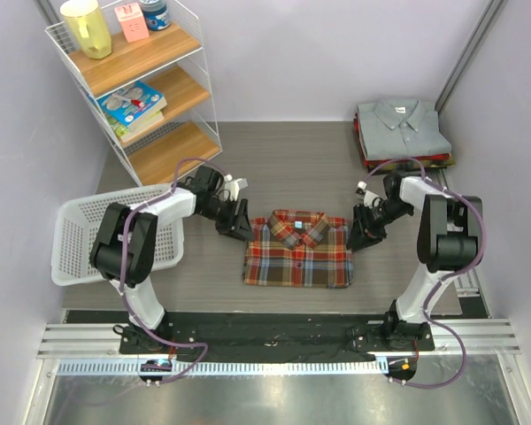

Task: Fold and stack the long sleeve shirts
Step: Fold the shirt

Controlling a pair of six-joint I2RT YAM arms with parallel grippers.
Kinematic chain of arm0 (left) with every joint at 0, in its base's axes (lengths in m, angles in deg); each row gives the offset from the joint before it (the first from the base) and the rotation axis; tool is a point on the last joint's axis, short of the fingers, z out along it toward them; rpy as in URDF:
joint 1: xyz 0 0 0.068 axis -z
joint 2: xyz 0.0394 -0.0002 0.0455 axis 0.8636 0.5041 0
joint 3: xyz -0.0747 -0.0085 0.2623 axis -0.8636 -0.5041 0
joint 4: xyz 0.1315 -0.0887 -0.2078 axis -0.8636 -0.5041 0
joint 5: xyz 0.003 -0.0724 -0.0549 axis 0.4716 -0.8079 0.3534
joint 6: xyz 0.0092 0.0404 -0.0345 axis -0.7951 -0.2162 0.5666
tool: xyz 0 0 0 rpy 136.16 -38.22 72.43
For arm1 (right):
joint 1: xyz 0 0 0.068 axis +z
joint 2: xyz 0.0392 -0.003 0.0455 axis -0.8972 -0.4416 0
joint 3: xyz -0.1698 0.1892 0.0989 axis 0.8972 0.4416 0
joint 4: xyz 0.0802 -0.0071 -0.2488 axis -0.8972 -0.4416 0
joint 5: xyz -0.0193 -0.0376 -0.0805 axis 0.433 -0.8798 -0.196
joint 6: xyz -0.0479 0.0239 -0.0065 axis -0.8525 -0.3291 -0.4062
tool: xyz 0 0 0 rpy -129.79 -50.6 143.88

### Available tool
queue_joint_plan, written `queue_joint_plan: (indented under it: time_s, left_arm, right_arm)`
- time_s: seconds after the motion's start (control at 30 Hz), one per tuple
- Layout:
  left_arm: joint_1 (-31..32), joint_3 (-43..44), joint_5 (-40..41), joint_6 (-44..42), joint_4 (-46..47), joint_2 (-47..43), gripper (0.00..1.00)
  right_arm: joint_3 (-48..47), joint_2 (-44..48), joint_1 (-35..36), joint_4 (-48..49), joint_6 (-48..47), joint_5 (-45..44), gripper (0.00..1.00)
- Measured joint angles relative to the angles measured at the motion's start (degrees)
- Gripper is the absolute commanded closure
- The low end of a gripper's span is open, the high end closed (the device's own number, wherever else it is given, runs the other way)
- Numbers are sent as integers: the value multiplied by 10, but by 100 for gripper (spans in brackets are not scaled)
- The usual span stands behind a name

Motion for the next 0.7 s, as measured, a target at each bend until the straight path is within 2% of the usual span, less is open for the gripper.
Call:
queue_joint_plan:
  time_s: [0.13,0.23,0.3,0.4,0.5,0.53,0.57,0.6,0.67,0.7]
  left_arm:
    - [-1,-33,-22,6,3,2,53]
    - [-1,-41,-37,10,11,13,64]
    - [-2,-39,-45,16,20,27,75]
    - [-7,-23,-48,20,26,54,85]
    - [-24,19,-48,28,34,84,90]
    - [-32,31,-48,33,39,90,90]
    - [-40,40,-48,37,44,94,88]
    - [-50,48,-48,42,52,97,82]
    - [-66,54,-49,50,63,97,78]
    - [-73,53,-50,53,66,96,70]
  right_arm:
    - [0,-45,0,-6,-6,23,93]
    - [2,-71,0,7,1,43,99]
    - [3,-90,0,22,11,54,99]
    - [-6,-117,0,31,28,71,99]
    - [-45,-143,0,34,44,88,97]
    - [-58,-147,0,38,47,89,94]
    - [-71,-148,0,47,49,89,86]
    - [-82,-148,0,54,50,89,82]
    - [-103,-148,0,62,48,89,74]
    - [-109,-146,0,65,45,88,73]
